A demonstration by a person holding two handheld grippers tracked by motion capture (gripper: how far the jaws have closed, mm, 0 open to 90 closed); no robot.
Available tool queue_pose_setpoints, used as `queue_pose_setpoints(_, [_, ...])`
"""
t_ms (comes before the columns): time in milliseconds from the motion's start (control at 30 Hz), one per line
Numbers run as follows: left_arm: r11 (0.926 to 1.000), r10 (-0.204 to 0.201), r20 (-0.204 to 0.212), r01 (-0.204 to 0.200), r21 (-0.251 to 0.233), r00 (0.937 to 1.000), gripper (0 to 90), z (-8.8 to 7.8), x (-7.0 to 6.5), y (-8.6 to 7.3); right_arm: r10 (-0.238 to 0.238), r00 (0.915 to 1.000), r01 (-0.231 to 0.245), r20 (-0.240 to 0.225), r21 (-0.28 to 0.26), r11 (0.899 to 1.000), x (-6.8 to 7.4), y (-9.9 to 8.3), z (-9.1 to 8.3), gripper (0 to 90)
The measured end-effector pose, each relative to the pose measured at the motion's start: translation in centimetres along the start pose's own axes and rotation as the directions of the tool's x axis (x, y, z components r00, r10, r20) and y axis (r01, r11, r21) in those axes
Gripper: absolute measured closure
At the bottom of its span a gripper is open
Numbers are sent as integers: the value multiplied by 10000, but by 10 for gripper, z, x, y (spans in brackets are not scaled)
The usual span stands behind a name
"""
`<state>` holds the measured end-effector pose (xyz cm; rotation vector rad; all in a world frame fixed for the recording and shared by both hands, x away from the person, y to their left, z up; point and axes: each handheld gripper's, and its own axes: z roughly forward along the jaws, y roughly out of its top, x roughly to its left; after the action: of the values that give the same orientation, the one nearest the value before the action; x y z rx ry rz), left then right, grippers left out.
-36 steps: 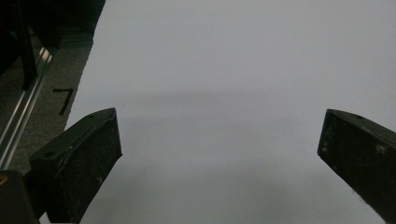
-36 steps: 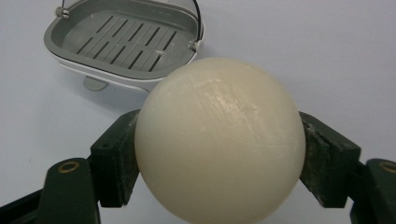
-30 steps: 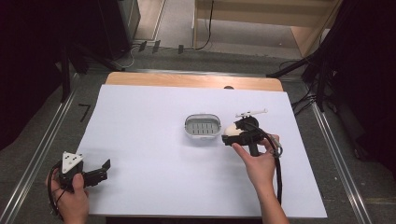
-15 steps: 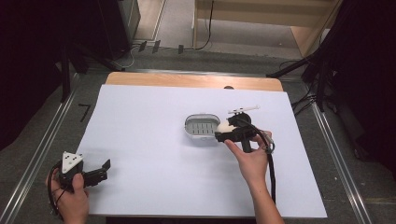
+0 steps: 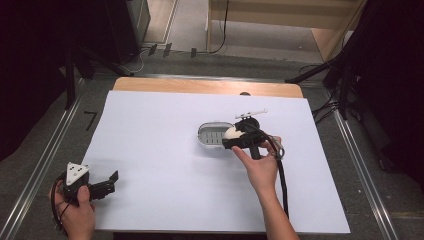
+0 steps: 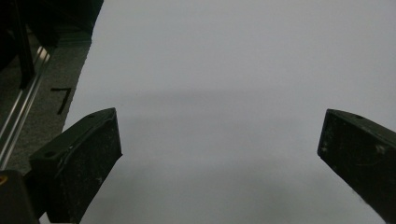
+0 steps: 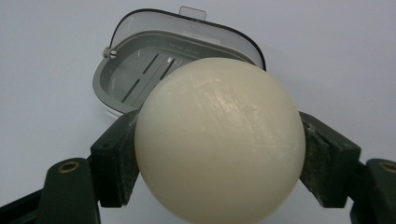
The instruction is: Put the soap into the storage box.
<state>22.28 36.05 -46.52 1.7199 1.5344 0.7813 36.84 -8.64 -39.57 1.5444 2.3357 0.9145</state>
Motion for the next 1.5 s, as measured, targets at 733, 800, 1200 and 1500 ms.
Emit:
queue_pose_setpoints(733, [10000, -13, 43, 13, 28, 10000, 0, 0, 1, 0, -92, 9999, 92, -75, 110, 9999, 13, 19, 25, 248])
queue_pose_setpoints(800, [10000, 0, 49, 0, 38, 10000, 0, 0, 1, 0, -105, 9999, 106, -68, 114, 9999, 13, 20, 27, 248])
queue_pose_setpoints(1200, [10000, -30, 72, 30, 55, 10000, 0, 0, 1, 0, -134, 9998, 135, -152, 68, 9999, 19, 26, 36, 248])
queue_pose_setpoints(1500, [10000, -45, 93, 45, 74, 9999, 0, 0, 1, 0, -105, 9999, 107, -120, 160, 9998, 20, 28, 44, 248])
